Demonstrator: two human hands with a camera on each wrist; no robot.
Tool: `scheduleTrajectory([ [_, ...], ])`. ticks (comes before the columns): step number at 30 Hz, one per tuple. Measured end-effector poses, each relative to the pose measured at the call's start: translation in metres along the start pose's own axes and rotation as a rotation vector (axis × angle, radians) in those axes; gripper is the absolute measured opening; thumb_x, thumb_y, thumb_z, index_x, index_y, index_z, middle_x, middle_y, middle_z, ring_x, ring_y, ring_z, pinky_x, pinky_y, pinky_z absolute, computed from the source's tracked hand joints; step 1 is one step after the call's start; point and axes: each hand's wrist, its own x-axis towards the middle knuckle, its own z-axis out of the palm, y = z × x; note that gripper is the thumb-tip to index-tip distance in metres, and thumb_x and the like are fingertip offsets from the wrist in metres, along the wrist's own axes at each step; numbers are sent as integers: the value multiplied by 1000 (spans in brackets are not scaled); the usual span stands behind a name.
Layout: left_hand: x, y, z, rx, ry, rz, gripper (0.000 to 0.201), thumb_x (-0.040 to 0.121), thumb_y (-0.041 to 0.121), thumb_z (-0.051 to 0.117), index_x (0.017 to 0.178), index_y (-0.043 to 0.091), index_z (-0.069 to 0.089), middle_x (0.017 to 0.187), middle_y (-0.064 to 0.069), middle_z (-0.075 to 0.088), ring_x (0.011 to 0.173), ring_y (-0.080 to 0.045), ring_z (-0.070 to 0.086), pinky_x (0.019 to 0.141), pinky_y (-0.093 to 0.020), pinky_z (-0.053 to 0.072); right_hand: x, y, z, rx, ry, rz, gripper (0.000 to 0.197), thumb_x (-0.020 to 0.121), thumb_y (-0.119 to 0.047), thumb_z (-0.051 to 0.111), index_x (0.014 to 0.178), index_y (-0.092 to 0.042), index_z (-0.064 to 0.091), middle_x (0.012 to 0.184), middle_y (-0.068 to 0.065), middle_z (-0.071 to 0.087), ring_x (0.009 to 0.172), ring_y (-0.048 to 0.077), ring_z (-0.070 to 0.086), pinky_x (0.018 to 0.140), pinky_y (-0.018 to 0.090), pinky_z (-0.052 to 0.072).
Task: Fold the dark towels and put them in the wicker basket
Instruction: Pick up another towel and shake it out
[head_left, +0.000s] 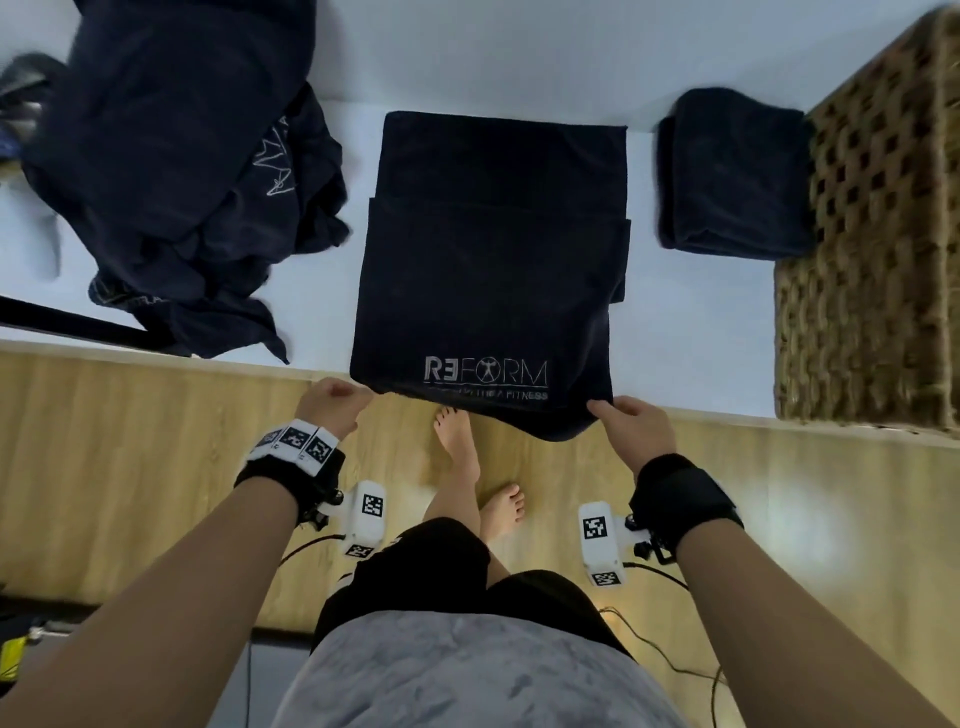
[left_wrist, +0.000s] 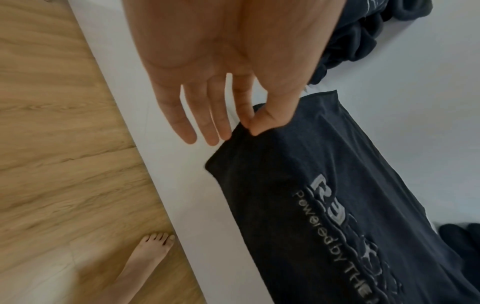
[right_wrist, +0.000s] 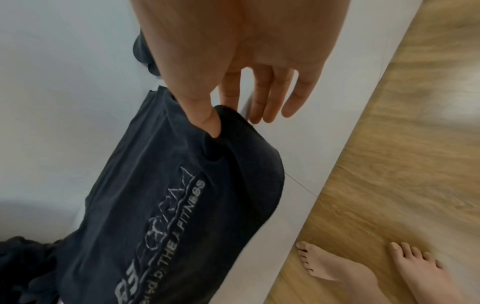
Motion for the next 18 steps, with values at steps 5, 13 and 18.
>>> scheduleTrajectory([
  [5,-2,9,7,-75,-65,-53,30,87,18,69,115,8,63,113,-7,63,106,-22,61,90,-36,54,0,-7,-12,47,-62,26,17,90,-30,62,78,-18,66,96,8,72,95,24,66,84,39,50],
  [13,-15,19,6,-71,-94,-67,15,90,25,62,88,10,61,114,-15,67,107,-27,64,94,-44,53,-15,-12,-19,23,103,-175,19,92,-28,61,109,-28,53,79,-4,67,80,16,65,65,23,49],
  [18,-36,27,-18,-144,-31,-21,31,85,29,75,99,9,57,108,-16,65,100,-32,64,85,-51,56,-32,-32,-32,263,-3,-209,18,98,-17,53,102,-28,67,91,14,71,88,31,70,71,47,61],
])
